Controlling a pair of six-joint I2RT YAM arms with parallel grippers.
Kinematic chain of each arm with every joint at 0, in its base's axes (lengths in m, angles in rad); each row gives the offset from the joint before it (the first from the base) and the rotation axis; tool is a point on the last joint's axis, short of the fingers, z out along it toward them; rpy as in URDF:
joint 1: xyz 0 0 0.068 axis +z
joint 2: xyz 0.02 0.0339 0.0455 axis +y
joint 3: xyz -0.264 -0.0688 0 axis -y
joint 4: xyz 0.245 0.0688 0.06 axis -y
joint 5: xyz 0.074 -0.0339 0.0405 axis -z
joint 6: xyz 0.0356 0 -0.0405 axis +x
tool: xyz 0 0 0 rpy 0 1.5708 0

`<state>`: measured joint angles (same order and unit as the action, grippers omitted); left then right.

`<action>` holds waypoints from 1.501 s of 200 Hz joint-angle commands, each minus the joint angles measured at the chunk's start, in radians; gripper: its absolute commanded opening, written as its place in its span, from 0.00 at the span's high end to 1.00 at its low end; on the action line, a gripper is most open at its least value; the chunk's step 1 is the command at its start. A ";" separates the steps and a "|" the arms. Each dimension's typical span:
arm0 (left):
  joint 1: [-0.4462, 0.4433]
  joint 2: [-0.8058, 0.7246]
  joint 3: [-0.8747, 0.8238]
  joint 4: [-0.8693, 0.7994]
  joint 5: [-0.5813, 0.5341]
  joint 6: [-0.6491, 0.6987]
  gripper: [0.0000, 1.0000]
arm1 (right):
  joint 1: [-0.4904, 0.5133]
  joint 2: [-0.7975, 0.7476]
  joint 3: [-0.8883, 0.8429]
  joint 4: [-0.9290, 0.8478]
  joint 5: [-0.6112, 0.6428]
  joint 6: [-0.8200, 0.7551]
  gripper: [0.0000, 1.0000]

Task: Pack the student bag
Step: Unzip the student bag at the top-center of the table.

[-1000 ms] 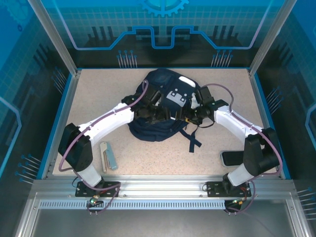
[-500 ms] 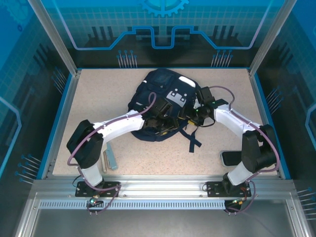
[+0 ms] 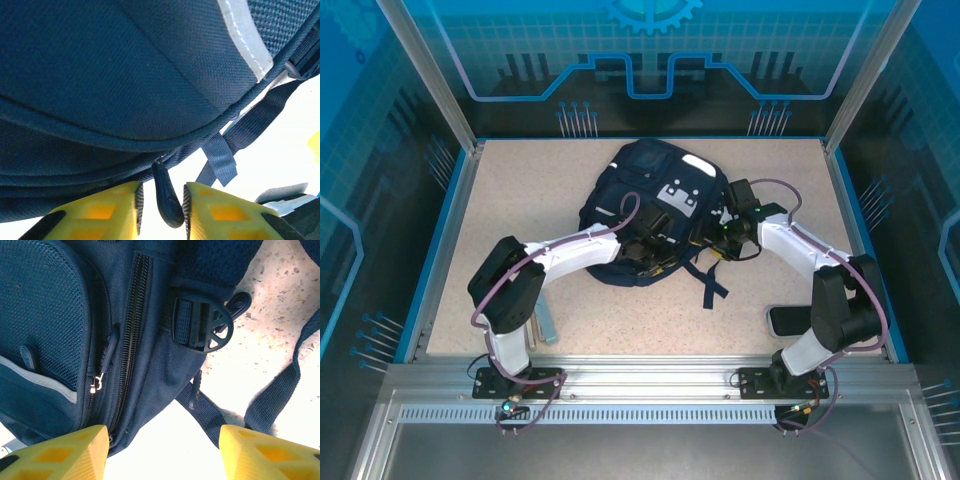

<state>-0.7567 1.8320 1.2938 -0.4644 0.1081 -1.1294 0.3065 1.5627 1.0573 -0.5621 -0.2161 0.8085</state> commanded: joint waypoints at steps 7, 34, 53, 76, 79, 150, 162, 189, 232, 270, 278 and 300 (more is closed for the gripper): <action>0.000 -0.013 -0.007 -0.005 -0.019 -0.009 0.78 | -0.007 -0.018 -0.002 -0.027 0.003 0.005 0.40; -0.001 -0.032 -0.016 -0.009 -0.030 0.000 0.96 | -0.003 -0.015 0.002 -0.024 -0.019 0.007 0.40; 0.000 -0.057 -0.023 -0.011 -0.036 0.025 1.00 | 0.004 -0.009 0.006 -0.013 -0.070 0.018 0.40; -0.008 -0.103 -0.032 -0.010 -0.049 0.113 1.00 | 0.024 0.000 0.011 0.025 -0.148 0.054 0.40; -0.010 -0.110 -0.035 -0.008 -0.051 0.125 1.00 | 0.027 0.002 0.012 0.032 -0.158 0.061 0.40; -0.027 -0.206 -0.123 0.086 -0.038 0.275 1.00 | 0.093 0.064 0.055 0.114 -0.186 0.246 0.49; -0.031 -0.218 -0.136 0.111 -0.043 0.304 1.00 | 0.092 0.073 0.043 0.133 -0.187 0.271 0.51; -0.041 -0.233 -0.158 0.151 -0.049 0.365 1.00 | 0.092 0.089 0.010 0.199 -0.222 0.325 0.54; -0.044 -0.234 -0.167 0.160 -0.059 0.384 1.00 | 0.085 0.065 -0.092 0.305 -0.208 0.430 0.68; -0.046 -0.228 -0.163 0.166 -0.057 0.384 1.00 | 0.077 0.062 -0.122 0.330 -0.211 0.449 0.72; -0.046 -0.225 -0.159 0.158 -0.063 0.384 1.00 | 0.077 0.049 -0.144 0.356 -0.202 0.465 0.72; -0.046 -0.214 -0.150 0.145 -0.067 0.380 1.00 | 0.072 0.001 -0.172 0.386 -0.182 0.474 0.70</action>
<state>-0.7849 1.6390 1.1275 -0.3340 0.0292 -0.7750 0.3866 1.6104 0.9298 -0.1825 -0.4328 1.2461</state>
